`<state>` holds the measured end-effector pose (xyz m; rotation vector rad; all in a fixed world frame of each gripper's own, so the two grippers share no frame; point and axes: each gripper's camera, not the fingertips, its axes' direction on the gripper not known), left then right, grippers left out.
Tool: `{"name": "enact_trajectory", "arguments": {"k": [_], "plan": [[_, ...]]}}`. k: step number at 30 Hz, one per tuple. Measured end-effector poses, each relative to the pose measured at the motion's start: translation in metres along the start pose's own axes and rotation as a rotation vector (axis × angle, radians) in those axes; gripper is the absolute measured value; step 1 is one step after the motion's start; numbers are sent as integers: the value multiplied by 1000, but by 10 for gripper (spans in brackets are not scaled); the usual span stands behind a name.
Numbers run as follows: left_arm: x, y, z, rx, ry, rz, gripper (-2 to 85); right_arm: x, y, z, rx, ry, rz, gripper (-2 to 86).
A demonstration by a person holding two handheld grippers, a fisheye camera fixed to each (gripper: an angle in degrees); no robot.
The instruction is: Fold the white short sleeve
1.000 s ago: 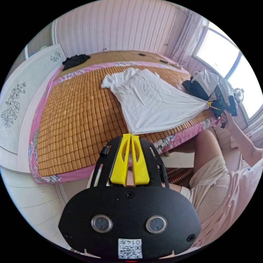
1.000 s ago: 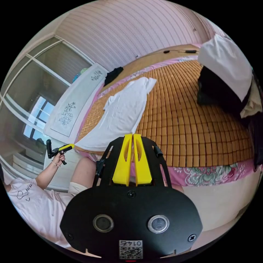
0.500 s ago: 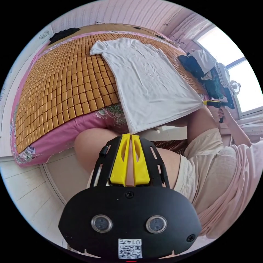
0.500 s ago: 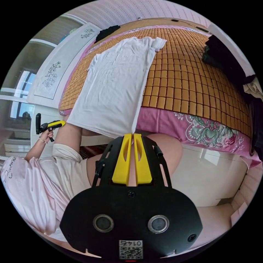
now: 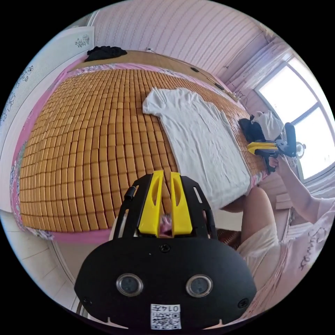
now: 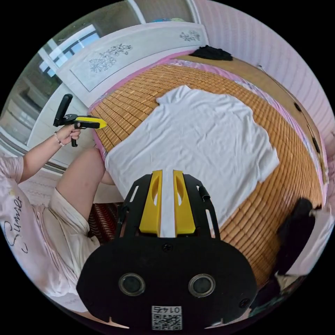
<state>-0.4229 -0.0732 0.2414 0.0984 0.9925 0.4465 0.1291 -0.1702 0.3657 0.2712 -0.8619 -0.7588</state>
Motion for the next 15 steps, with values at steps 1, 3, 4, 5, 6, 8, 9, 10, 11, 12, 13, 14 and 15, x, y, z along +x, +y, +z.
{"name": "enact_trajectory", "arguments": {"k": [1,3,4,5,6,8,9,10,11,12,13,14,15], "plan": [[-11,-32,10,31,-17,-25,39,4,-42,17,8,8,-60,55],[-27,-79,26,67,-35,-50,40,11,-106,46,15,38,-130,57],[-37,-106,38,78,-57,-79,47,17,-147,66,22,58,-161,60],[-49,-131,50,79,-75,-125,53,22,-184,88,17,74,-174,66],[-54,-142,55,75,-75,-137,55,25,-202,98,13,74,-178,70],[-72,-177,70,81,-64,-174,60,37,-255,141,-23,74,-161,81],[-75,-184,73,76,-57,-177,61,39,-264,151,-34,75,-153,82],[-81,-197,81,38,-52,-179,62,45,-276,171,-63,88,-136,77],[-86,-207,92,-34,-56,-163,59,52,-282,190,-111,107,-109,54],[-87,-210,98,-76,-63,-156,58,57,-282,198,-133,111,-92,33],[-88,-213,96,-60,-73,-121,53,65,-279,204,-114,86,-64,9],[-90,-217,95,-70,-76,-110,49,74,-273,199,-82,63,-35,0],[-92,-218,94,-74,-76,-113,47,77,-270,196,-76,62,-22,-2]]}}
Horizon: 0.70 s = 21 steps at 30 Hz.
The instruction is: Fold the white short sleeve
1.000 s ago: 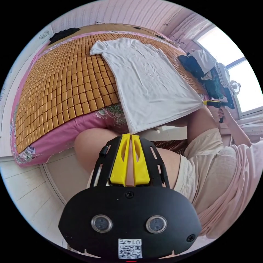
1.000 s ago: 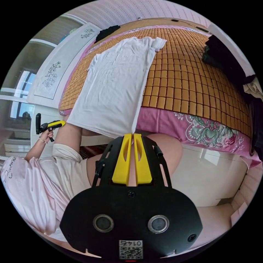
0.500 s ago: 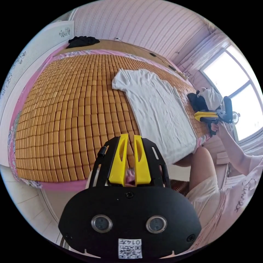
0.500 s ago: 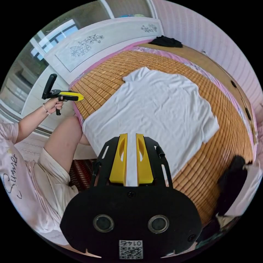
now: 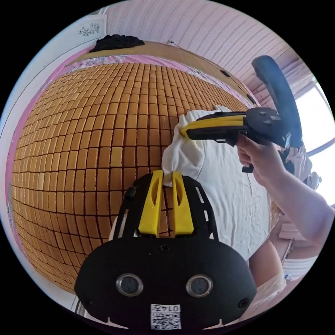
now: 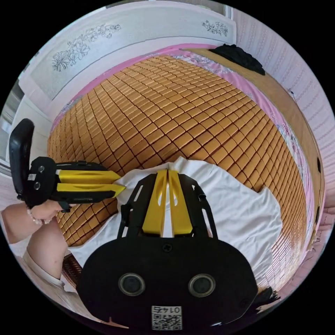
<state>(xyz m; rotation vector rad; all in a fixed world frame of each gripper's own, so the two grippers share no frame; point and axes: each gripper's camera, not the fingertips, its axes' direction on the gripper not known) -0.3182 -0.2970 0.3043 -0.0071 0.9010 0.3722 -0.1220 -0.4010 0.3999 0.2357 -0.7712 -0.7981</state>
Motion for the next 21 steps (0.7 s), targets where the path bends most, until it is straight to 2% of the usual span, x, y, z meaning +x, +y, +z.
{"name": "enact_trajectory", "arguments": {"k": [2,6,8,11,18,21], "plan": [[0,-2,-10,13,9,11,27,13,26,-21,83,-16,61,-6],[22,4,-37,129,125,116,8,31,74,-41,101,-32,182,-2],[40,5,-34,98,130,182,29,48,96,-37,19,-44,272,13],[53,4,-22,36,108,214,64,73,109,-38,23,-132,373,66],[59,-6,-21,28,-14,215,80,83,56,-28,97,-147,278,80],[61,-18,-1,-35,-14,219,77,83,35,13,-18,-93,252,78]]}}
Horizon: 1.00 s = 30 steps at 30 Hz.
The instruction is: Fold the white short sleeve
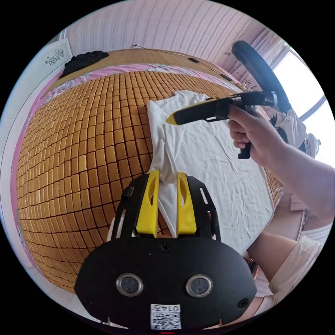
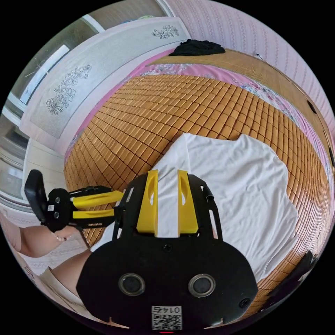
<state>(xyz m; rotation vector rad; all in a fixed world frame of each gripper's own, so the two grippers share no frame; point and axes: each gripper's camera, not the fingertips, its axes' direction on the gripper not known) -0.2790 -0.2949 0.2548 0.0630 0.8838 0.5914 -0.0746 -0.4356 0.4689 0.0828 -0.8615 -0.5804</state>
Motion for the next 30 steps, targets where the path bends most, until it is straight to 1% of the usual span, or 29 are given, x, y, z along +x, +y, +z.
{"name": "enact_trajectory", "arguments": {"k": [1,2,5,9,11,17,19,24,27,30], "plan": [[-1,-4,9,-26,4,-4,74,1,-2,7,-6,74,21,58],[-2,-6,11,-14,-10,-14,60,2,-1,2,40,90,4,41],[-8,-12,12,-10,3,-39,39,9,-3,-1,22,52,22,15],[-16,-14,8,25,22,-82,32,7,-3,-26,91,4,-24,7],[-22,-14,1,70,38,-121,32,3,-4,-43,134,-21,-60,6],[-48,-16,-8,170,79,-256,32,-4,-25,-56,160,-109,-128,5],[-57,-16,-6,178,90,-281,29,-5,-30,-58,142,-105,-138,4],[-77,-17,2,205,144,-351,23,-7,-34,-63,178,-209,-171,4],[-89,-13,8,217,159,-433,16,-31,-52,-48,131,-206,-301,4],[-98,-9,23,170,153,-531,-1,-53,-62,-17,18,-152,-394,6]]}}
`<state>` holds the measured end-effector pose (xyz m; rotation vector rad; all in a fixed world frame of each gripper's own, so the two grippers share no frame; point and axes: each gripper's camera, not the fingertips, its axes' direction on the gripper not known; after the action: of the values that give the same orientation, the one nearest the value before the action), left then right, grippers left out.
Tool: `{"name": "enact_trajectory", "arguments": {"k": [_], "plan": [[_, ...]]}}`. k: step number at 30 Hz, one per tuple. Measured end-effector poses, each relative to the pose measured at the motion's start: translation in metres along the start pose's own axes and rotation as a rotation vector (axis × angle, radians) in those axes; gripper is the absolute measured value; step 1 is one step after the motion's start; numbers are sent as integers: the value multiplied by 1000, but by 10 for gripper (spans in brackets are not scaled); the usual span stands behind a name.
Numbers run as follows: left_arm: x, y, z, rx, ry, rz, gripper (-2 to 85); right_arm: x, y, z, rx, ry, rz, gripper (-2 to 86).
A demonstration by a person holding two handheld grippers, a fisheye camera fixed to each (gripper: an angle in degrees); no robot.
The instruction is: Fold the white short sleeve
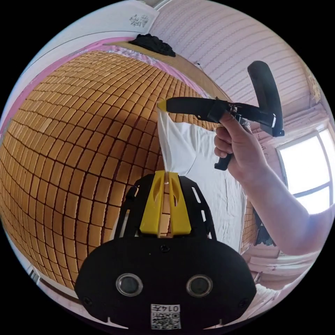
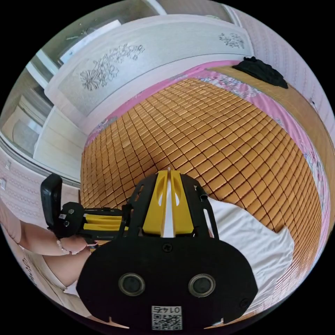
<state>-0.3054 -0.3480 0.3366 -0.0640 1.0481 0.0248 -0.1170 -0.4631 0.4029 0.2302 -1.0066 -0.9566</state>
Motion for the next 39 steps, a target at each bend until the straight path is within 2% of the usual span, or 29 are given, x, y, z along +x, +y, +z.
{"name": "enact_trajectory", "arguments": {"k": [3,6,9,11,15,20,23,31,35,39], "plan": [[-7,2,16,-18,1,-45,-5,-1,-1,23,-108,28,-16,11],[-14,3,23,-30,42,-71,-5,6,4,-12,-22,-11,-10,40],[-14,8,21,-52,-44,-13,-4,22,36,-69,140,-52,69,73],[-10,13,16,-95,-131,48,5,38,87,-104,194,-3,189,71],[12,15,9,-118,-156,178,8,63,192,-143,170,138,440,67],[105,3,45,-139,-77,484,10,94,353,-199,99,308,860,48],[175,-4,91,-172,31,634,12,106,411,-219,106,326,1000,48],[363,-5,219,-275,222,975,3,116,471,-245,213,245,1080,60],[435,4,293,-329,146,1060,14,123,477,-256,281,199,1061,67],[465,18,343,-371,33,1118,53,132,473,-259,277,226,1032,69]]}}
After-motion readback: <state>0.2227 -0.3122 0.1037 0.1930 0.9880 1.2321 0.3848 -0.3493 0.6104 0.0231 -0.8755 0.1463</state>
